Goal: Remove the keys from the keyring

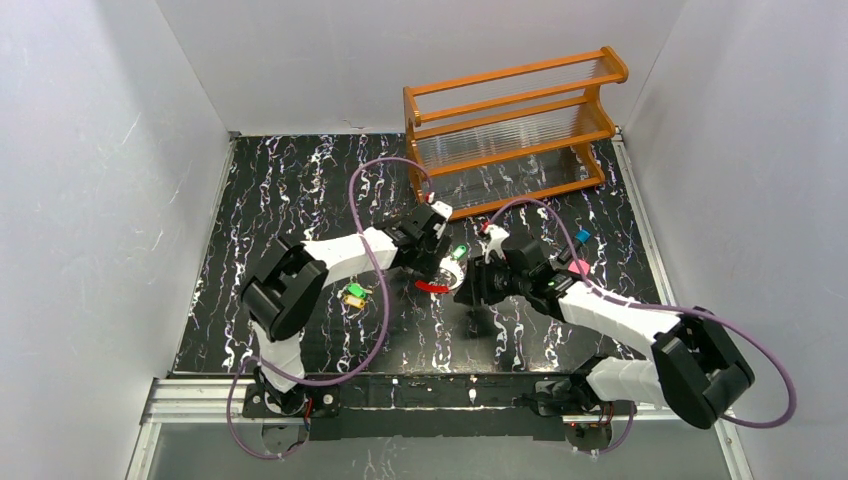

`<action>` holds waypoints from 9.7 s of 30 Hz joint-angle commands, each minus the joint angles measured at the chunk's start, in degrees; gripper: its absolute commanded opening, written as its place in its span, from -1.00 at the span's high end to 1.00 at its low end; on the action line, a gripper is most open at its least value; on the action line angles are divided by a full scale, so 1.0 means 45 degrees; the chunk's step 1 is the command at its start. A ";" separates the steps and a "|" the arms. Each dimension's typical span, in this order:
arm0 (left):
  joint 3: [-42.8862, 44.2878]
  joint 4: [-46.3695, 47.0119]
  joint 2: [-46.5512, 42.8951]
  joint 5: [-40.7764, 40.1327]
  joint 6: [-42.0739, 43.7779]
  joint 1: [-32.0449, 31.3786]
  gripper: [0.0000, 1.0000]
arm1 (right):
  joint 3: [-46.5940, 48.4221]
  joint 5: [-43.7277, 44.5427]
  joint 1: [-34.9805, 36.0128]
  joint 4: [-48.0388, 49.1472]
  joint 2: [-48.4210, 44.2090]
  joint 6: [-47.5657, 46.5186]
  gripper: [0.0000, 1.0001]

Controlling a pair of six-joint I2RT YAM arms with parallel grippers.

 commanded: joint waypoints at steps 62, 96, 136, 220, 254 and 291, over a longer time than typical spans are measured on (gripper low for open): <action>-0.1334 -0.2097 -0.2803 -0.1750 -0.2227 -0.1643 0.00 | 0.0405 0.3088 -0.0405 0.0134 -0.0275 -0.1735 -0.43; -0.0811 -0.2949 -0.0666 0.2355 0.1810 -0.2080 0.36 | -0.0230 0.3105 -0.0434 0.0590 -0.1106 -0.1244 -0.49; -0.2372 -0.0980 -0.3654 0.6217 0.2107 -0.1002 1.00 | -0.0782 -0.1177 -0.1185 0.6136 0.2868 0.4338 -0.47; -0.9247 1.0831 -0.8840 -0.2060 -1.3634 -0.2592 0.87 | -0.3751 0.1988 -0.1171 0.9526 -0.1920 0.7954 0.97; 0.1518 -0.3175 -0.8267 0.6882 0.0751 0.0139 1.00 | -0.5151 -0.3575 -0.2491 1.3709 -0.4104 -0.2948 -0.60; 0.0873 -0.0915 -0.8755 0.7109 -0.3103 0.0130 1.00 | -0.5587 0.1586 0.1534 1.9206 -0.0244 -0.6888 0.09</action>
